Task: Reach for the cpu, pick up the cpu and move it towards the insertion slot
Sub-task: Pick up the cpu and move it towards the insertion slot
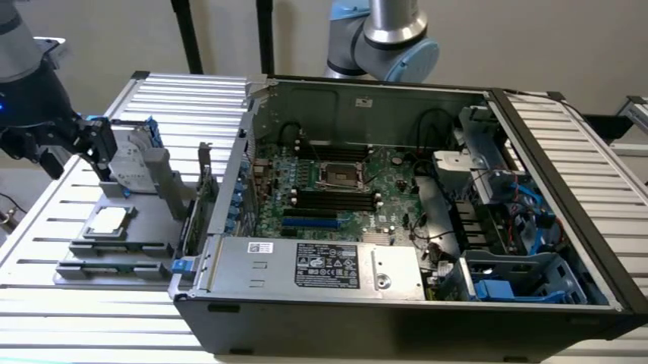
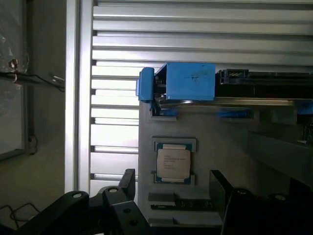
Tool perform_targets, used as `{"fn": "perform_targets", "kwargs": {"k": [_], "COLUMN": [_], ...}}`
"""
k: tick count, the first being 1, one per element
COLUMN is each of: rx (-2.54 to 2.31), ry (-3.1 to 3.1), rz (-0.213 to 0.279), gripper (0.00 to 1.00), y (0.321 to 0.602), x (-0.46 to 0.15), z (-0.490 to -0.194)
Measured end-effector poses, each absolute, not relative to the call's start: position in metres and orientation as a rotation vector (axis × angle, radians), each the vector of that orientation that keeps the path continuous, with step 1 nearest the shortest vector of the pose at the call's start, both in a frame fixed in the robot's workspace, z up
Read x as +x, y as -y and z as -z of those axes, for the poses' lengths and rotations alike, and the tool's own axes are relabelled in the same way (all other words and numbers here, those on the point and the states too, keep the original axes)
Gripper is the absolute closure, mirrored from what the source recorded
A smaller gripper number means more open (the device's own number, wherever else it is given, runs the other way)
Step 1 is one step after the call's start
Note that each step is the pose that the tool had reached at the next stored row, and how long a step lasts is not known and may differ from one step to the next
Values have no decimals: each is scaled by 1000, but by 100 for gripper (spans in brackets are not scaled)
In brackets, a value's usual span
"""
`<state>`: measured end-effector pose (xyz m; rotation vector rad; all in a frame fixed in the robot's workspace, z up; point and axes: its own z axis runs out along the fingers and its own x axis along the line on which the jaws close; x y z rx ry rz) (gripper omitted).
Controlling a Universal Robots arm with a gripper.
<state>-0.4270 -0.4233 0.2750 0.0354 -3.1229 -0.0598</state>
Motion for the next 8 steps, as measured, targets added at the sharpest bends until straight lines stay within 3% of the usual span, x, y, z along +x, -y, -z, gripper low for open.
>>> {"fn": "perform_targets", "kwargs": {"k": [8], "rx": [35], "ry": [3125], "rz": [60], "gripper": [29], "y": [423], "x": [-427], "z": [-260]}}
